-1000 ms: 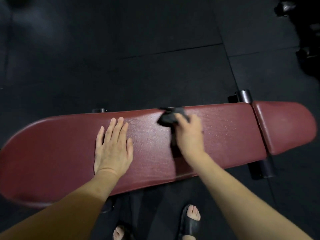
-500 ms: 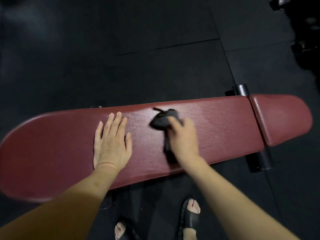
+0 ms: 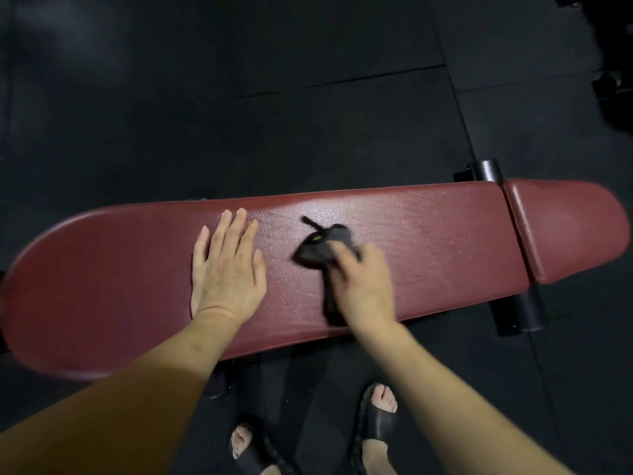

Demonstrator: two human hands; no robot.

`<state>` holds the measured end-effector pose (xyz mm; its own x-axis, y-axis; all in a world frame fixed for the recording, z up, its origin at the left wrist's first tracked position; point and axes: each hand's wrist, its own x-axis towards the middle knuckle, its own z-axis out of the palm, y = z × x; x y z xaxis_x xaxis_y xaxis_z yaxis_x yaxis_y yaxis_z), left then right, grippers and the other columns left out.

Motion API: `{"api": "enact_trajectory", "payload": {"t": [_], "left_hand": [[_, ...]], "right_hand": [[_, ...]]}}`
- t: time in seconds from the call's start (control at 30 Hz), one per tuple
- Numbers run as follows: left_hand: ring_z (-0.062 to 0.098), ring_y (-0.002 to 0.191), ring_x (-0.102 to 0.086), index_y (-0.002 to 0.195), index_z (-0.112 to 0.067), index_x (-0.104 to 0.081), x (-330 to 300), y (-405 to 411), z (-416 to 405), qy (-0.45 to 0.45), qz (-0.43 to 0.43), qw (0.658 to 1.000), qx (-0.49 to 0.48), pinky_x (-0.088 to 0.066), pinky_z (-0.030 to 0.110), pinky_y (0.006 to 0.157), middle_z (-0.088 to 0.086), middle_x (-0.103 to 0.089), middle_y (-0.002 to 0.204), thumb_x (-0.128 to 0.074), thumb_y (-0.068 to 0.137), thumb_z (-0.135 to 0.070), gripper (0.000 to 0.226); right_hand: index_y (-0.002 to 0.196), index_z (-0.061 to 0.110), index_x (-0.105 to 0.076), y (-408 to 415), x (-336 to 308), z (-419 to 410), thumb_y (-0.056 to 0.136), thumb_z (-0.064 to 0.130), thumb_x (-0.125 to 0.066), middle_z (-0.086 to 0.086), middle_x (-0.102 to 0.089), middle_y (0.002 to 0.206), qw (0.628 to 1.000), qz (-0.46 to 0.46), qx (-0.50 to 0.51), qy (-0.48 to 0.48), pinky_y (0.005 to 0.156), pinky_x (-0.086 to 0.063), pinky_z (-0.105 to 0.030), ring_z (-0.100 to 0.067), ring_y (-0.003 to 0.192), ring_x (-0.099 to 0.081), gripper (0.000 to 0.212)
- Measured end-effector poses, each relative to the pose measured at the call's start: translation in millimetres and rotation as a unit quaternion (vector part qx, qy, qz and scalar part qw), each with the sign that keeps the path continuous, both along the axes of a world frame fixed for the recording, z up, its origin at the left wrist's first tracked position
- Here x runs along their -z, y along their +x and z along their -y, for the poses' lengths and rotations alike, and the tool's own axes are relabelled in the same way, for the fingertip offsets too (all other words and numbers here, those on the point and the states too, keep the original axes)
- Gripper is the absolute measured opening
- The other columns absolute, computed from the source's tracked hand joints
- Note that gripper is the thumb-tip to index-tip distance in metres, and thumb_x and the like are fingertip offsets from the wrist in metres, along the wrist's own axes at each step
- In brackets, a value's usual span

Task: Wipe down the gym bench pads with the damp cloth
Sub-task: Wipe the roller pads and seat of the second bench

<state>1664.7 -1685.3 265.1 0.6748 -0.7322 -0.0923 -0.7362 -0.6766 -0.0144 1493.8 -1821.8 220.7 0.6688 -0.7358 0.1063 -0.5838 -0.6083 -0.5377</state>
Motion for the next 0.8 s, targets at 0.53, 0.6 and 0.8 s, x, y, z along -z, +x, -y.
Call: {"api": "enact_trajectory", "payload": {"t": [0.53,0.6,0.8], "left_hand": [[0.021,0.154,-0.025,0.150,-0.020,-0.046,0.0,-2.0,-4.9,-0.066,-0.010,0.998,0.018,-0.013,0.049,0.127,0.003,-0.041,0.159,-0.039,0.102,-0.023,0.048],[0.024,0.143,-0.039,0.142,-0.021,-0.053,-1.9,-2.8,-10.9,-0.084,-0.001,0.996,0.029,-0.023,0.048,0.122,0.004,-0.050,0.146,-0.052,0.093,-0.013,0.049],[0.024,0.126,-0.049,0.133,-0.022,-0.061,-7.8,-32.6,-36.4,-0.080,-0.005,0.995,0.065,-0.034,0.044,0.102,-0.001,-0.059,0.130,-0.047,0.088,-0.011,0.048]], "right_hand": [[0.124,0.022,-0.066,-27.7,-3.7,-39.5,0.090,0.029,-0.061,-0.012,-0.047,0.084,0.999,-0.014,0.003,-0.042,0.060,-0.045,-0.039,-0.031,0.072,-0.048,0.035],[0.123,0.022,-0.065,-65.3,9.9,-5.6,0.093,0.033,-0.055,-0.015,-0.049,0.087,0.993,-0.042,0.104,-0.045,0.064,-0.051,-0.046,-0.036,0.076,-0.050,0.033],[0.124,0.019,-0.067,-38.7,13.8,-49.5,0.091,0.027,-0.068,-0.020,-0.054,0.095,0.952,-0.043,0.302,-0.039,0.069,-0.046,-0.046,-0.039,0.083,-0.053,0.034]]}}
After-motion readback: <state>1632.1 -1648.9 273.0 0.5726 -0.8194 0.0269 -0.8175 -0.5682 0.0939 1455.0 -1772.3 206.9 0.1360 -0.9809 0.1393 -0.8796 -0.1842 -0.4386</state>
